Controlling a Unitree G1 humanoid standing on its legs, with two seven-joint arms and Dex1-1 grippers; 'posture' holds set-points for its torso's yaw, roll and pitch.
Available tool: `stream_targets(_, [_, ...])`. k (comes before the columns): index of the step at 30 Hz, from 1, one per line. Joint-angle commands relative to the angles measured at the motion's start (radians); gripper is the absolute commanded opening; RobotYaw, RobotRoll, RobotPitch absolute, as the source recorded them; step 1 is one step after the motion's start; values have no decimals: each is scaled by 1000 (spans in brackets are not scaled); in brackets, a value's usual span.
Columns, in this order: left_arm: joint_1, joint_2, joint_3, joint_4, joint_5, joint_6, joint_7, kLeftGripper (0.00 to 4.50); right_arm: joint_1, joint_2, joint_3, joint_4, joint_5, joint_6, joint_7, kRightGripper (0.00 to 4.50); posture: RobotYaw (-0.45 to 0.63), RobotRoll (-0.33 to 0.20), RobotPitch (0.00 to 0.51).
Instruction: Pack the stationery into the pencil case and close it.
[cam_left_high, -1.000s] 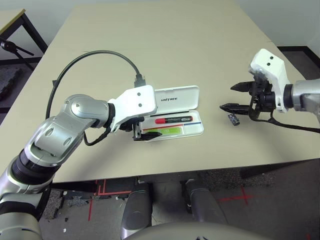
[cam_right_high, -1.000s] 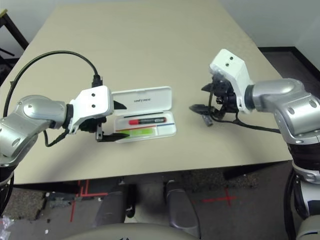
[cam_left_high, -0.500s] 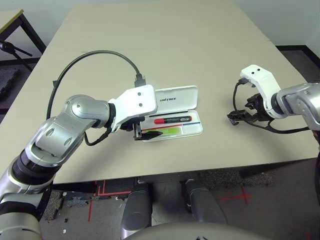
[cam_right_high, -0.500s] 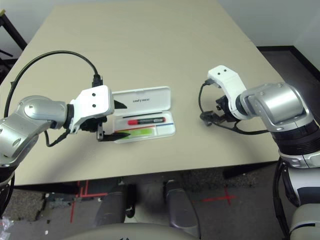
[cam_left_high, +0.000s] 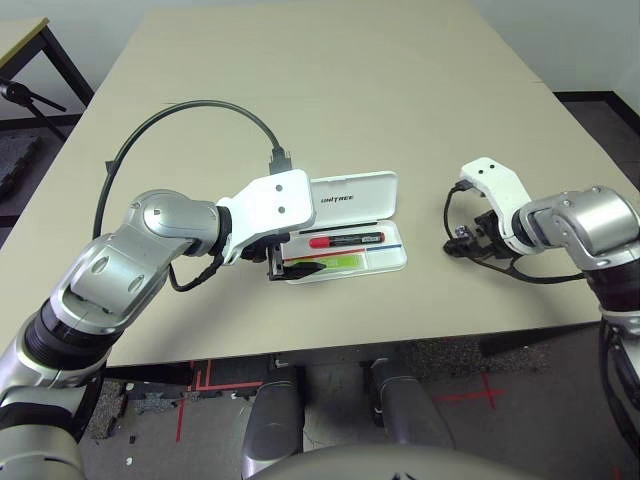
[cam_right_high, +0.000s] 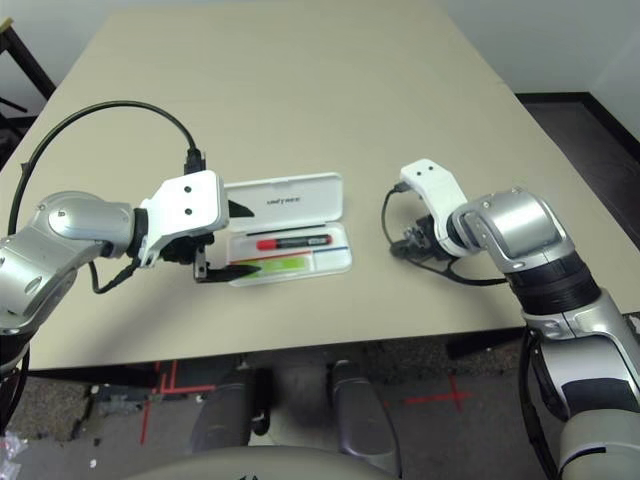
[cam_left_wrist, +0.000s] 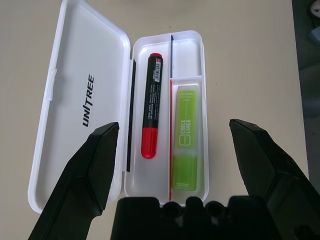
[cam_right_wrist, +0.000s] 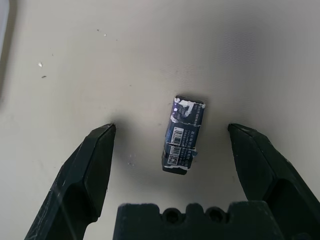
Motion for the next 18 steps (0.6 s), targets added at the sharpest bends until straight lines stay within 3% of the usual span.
stream_targets(1, [-5, -2, -15, -27, -11, 10, 5, 4464, 25, 14, 26, 35, -26, -36, -14, 4500, -26, 0, 144])
stream_targets(7, [-6, -3, -16, -30, -11, 13, 7, 4464, 20, 23, 38, 52, -36, -57, -7, 4500, -24, 0, 145])
stream_targets(8, [-6, -3, -16, -31, -12, 14, 7, 4495, 20, 22, 39, 54, -38, -61, -6, 4318, -24, 0, 145])
stream_targets(10, [-5, -3, -16, -33, -12, 15, 8, 4500, 19, 21, 41, 57, -42, -66, -4, 3929, -24, 0, 145])
stream_targets(18, [-6, -4, -20, -33, -12, 13, 7, 4500, 18, 2, 48, 53, -52, -82, 14, 1229, -29, 0, 147])
